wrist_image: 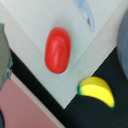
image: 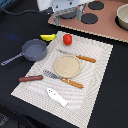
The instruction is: Interact with the objects in diverse but meaningful ways.
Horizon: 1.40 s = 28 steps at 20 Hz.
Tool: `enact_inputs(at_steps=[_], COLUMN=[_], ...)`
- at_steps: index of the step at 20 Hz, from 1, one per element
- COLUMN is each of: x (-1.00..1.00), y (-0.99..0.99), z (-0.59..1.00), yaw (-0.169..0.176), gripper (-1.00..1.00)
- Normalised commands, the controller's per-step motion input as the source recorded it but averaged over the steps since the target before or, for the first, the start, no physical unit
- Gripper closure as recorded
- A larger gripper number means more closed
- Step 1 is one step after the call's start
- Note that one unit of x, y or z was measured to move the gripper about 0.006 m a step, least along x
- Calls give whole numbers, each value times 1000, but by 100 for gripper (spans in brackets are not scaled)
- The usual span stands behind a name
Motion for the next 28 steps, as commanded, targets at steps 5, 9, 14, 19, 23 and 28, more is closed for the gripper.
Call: enact_inputs(at_steps=[5,9,14,19,23,28], x=[-13,-59,58,6,59,-52], y=[-709,-630,-458,-355,-256,-73], z=[-150,-216,-365,-755,-721,442], yaw=[37,78,59,99,139,193], gripper=[-100,-100,-100,-100,-100,-100])
